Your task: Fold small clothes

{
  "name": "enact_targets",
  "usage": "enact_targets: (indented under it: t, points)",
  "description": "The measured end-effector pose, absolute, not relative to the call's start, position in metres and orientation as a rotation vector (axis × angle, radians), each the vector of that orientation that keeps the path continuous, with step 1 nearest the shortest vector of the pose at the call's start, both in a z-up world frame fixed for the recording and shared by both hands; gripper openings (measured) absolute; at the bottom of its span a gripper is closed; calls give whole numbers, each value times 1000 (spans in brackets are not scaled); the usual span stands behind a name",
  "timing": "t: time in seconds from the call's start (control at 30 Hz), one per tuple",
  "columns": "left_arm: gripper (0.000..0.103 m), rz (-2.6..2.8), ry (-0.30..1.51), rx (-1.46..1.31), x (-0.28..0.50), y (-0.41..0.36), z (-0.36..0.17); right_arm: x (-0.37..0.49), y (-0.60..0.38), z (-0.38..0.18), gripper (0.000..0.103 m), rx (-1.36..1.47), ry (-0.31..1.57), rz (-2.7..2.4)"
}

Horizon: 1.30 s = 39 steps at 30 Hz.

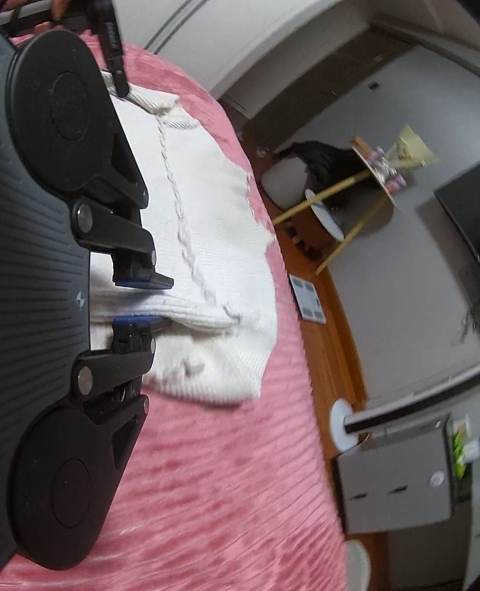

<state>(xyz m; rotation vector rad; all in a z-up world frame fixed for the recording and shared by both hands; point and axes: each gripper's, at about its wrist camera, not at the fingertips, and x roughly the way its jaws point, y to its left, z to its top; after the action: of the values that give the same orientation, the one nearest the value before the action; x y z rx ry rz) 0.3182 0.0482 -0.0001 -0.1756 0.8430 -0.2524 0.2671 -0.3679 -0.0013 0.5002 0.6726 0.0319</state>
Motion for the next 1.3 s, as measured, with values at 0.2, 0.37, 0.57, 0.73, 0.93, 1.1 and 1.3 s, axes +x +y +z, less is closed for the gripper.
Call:
enact_targets:
  t: [0.2,0.37,0.57,0.73,0.93,1.1,1.3]
  points:
    - [12,-240,843,-150,321,46,-4,275,-344,-1,8,387,687,34]
    - [16,-218,840,-113,320,43,-3,271,-340,3,8,348,678,13]
    - [42,-232,826,-82,321,31,0,268,-345,-2,9,348,692,-10]
    - [54,-230,833,-99,328,26,-3,268,-348,-2,9,372,696,-5]
    - [34,-195,833,-96,334,23,-7,269,-350,-4,9,382,694,1]
    - [11,-195,822,-131,333,34,-2,265,-342,0,7,319,676,-3]
    - [10,-200,734,-128,325,46,27,254,-335,23,7,272,599,7]
